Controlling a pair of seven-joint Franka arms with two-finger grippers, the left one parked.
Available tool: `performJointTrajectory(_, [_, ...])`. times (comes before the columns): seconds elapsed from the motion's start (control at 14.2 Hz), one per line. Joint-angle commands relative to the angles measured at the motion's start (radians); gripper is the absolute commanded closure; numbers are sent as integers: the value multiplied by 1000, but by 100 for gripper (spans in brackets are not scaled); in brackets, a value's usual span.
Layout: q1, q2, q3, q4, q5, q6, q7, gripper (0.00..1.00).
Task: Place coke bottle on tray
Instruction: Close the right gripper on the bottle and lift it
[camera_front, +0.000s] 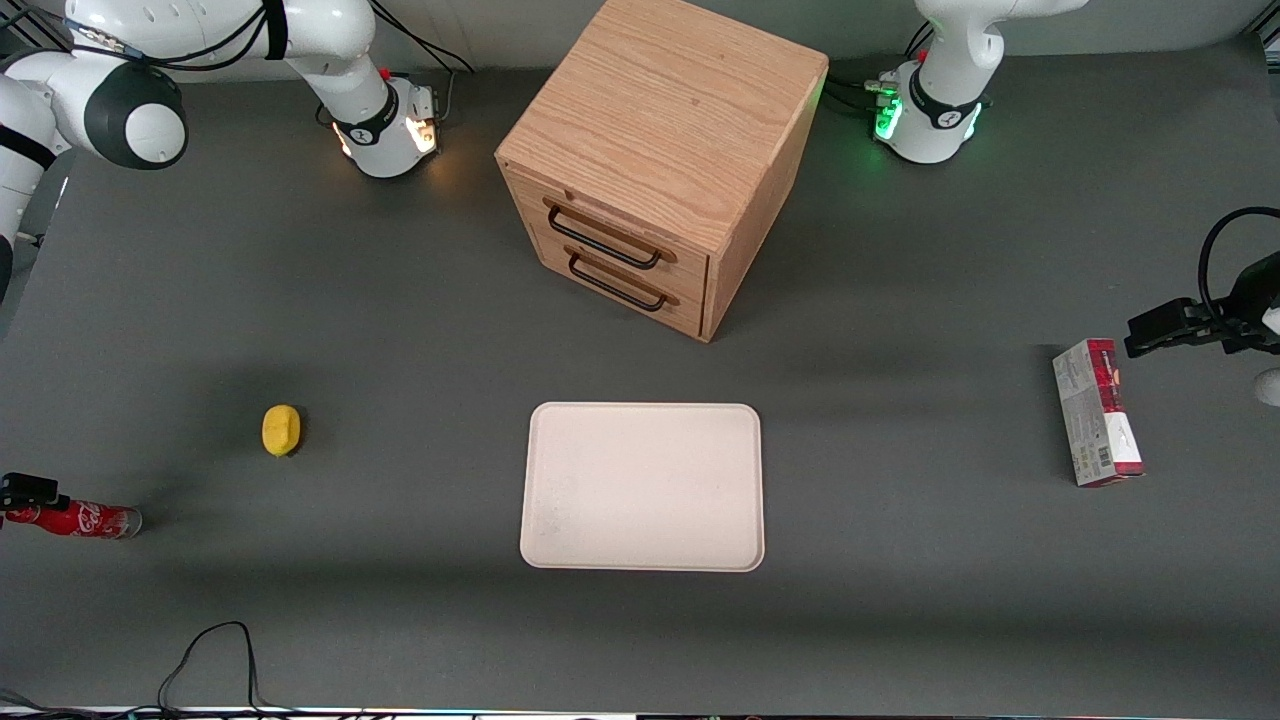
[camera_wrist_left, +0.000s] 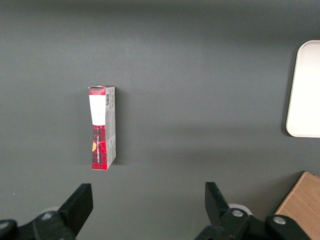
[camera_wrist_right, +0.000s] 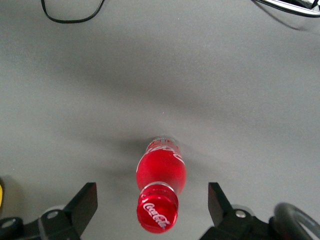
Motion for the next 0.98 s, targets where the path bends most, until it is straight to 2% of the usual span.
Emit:
performJointTrajectory(0.0, [-3, 17, -1, 25, 10, 8, -56, 15])
performJointTrajectory(0.14, [-1, 15, -2, 25, 9, 5, -62, 42])
performJointTrajectory(0.21, [-1, 15, -2, 25, 7, 5, -64, 52])
performJointTrajectory(0.49, [-1, 15, -2, 25, 6, 5, -94, 80])
performJointTrajectory(0.56, [-1, 15, -4, 25, 6, 5, -99, 83])
performJointTrajectory(0.77, [-1, 4, -7, 27, 6, -12, -100, 83])
performJointTrajectory(0.91, [-3, -23, -13, 31, 6, -99, -100, 83])
